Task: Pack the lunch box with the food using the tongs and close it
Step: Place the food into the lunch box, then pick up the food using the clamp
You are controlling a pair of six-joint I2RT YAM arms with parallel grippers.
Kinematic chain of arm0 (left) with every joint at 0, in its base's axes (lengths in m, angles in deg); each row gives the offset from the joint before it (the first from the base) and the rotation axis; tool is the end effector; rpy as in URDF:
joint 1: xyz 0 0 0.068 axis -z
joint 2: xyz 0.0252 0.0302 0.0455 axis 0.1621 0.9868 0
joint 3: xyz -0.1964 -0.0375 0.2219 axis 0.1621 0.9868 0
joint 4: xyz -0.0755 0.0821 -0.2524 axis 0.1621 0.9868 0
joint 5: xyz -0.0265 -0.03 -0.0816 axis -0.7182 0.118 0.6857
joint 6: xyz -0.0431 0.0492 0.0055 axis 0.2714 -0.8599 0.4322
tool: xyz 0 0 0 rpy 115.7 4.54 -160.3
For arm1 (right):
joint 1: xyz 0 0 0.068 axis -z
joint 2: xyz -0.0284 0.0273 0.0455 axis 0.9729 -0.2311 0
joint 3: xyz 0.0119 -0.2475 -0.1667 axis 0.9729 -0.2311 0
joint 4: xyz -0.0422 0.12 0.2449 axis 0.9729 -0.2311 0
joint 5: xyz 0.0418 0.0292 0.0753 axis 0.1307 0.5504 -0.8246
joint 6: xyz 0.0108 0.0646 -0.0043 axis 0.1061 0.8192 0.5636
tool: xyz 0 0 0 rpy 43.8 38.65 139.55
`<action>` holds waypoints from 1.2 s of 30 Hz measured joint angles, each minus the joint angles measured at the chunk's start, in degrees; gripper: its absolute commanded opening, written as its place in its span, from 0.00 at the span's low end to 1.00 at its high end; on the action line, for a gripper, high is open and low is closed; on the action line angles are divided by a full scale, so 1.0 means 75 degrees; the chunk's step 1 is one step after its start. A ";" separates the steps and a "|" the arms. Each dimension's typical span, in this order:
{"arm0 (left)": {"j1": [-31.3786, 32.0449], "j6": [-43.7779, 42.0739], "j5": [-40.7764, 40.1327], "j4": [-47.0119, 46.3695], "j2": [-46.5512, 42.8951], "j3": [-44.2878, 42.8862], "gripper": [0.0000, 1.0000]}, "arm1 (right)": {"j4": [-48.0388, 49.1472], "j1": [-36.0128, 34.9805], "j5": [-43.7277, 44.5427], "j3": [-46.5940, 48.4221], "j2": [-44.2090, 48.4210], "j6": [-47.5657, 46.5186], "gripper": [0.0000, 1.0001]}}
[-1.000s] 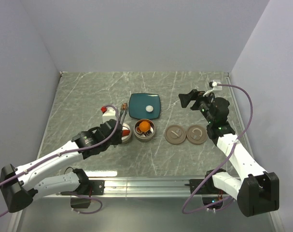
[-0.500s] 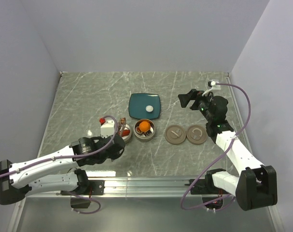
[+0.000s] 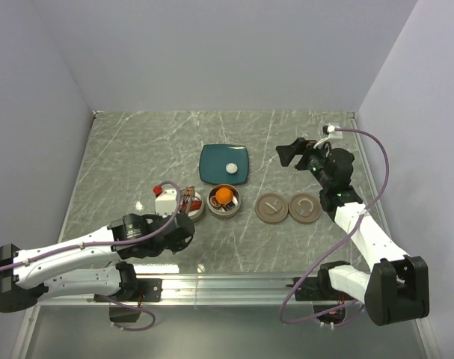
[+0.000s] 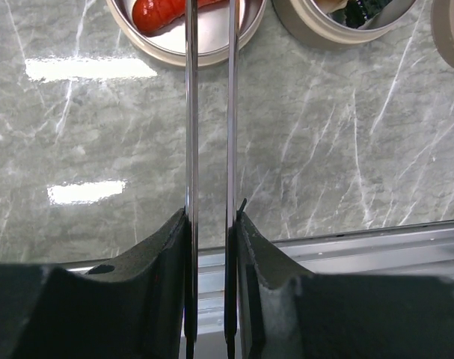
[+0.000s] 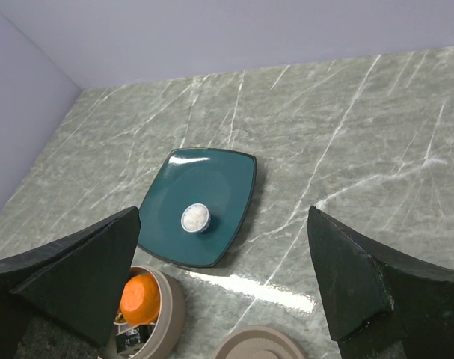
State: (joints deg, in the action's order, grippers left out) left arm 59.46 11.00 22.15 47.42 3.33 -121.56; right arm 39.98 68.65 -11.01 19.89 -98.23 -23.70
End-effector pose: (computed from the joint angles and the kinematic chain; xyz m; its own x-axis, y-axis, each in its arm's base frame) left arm 0.0843 -0.1430 0.2832 -0.7777 -0.1431 -0.6121 0.0013 0.9734 -0.2292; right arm 0.2693 0.0521 0.3093 -0.2054 0.3121 -0.9276 -0.3557 0.8591 0.3679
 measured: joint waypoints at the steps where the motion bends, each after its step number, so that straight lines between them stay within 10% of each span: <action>1: 0.0015 0.0023 0.0000 0.0032 0.0003 0.0000 0.28 | 0.0000 0.0000 -0.0003 0.0000 -0.0003 0.0000 0.99; 9: 0.0041 0.0166 -0.0146 0.0198 0.0122 -0.0012 0.52 | 0.0000 0.0003 -0.0029 0.0000 -0.0061 0.0006 0.99; 25: 0.0032 -0.0676 -0.0970 -0.0423 0.0845 -0.0571 0.48 | 0.0000 0.0009 -0.0032 0.0003 -0.0172 0.0003 0.99; 36: -0.1370 -0.3459 -0.0699 -0.3480 0.2600 -0.1221 0.51 | 0.0003 0.0102 -0.0166 0.0117 -0.0358 0.0003 0.99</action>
State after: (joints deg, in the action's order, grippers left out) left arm 49.19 -14.95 16.90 21.33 22.82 -130.72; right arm 40.01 69.42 -12.25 20.76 -100.91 -23.68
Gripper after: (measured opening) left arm 0.501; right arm 0.993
